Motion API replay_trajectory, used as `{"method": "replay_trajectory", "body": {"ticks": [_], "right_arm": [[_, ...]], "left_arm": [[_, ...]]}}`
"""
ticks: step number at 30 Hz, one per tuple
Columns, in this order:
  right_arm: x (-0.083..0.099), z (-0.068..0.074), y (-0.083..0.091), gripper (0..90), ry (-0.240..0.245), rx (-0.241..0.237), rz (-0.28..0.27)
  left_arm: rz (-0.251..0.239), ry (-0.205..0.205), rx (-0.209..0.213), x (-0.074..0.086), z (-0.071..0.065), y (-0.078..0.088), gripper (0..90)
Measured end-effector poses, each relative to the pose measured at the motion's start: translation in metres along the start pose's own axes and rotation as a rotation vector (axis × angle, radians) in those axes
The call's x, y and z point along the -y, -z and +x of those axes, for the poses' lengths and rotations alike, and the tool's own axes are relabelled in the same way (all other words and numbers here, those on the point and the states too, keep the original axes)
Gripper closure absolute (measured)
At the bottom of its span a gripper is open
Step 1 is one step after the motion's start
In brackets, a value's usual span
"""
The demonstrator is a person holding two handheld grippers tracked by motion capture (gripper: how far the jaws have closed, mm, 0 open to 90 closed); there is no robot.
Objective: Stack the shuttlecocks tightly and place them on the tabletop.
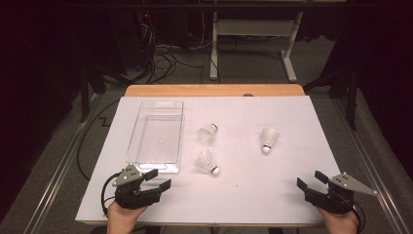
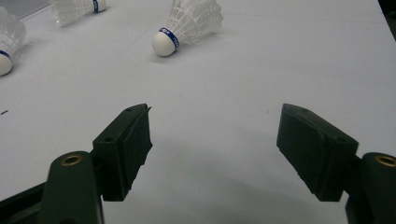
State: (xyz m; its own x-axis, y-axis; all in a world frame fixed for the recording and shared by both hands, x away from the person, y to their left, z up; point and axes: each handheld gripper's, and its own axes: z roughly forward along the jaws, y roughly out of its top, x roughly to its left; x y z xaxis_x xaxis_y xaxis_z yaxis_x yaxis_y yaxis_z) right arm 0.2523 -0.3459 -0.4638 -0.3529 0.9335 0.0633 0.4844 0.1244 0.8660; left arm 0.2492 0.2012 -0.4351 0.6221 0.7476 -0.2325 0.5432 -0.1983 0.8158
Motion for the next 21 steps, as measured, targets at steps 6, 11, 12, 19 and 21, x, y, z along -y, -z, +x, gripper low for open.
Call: {"method": "replay_trajectory", "body": {"ticks": [6,11,12,19,21], "right_arm": [[0.0,0.001,0.0,26.6,0.004,-0.003,0.002],[0.0,0.001,0.0,26.7,0.003,-0.003,0.002],[0.0,0.001,0.0,26.7,0.003,-0.003,0.002],[0.0,0.001,0.0,26.7,0.004,-0.001,0.001],[0.0,0.001,0.0,26.7,0.004,-0.001,0.0]], "left_arm": [[0.0,0.012,0.009,-0.004,0.0,-0.001,37.0],[0.001,0.008,0.005,-0.008,-0.002,-0.005,37.0],[0.003,0.006,0.005,-0.009,-0.002,-0.005,37.0],[0.014,-0.006,0.012,-0.017,-0.006,-0.011,37.2],[0.01,-0.004,0.012,-0.018,-0.006,-0.012,36.6]]}}
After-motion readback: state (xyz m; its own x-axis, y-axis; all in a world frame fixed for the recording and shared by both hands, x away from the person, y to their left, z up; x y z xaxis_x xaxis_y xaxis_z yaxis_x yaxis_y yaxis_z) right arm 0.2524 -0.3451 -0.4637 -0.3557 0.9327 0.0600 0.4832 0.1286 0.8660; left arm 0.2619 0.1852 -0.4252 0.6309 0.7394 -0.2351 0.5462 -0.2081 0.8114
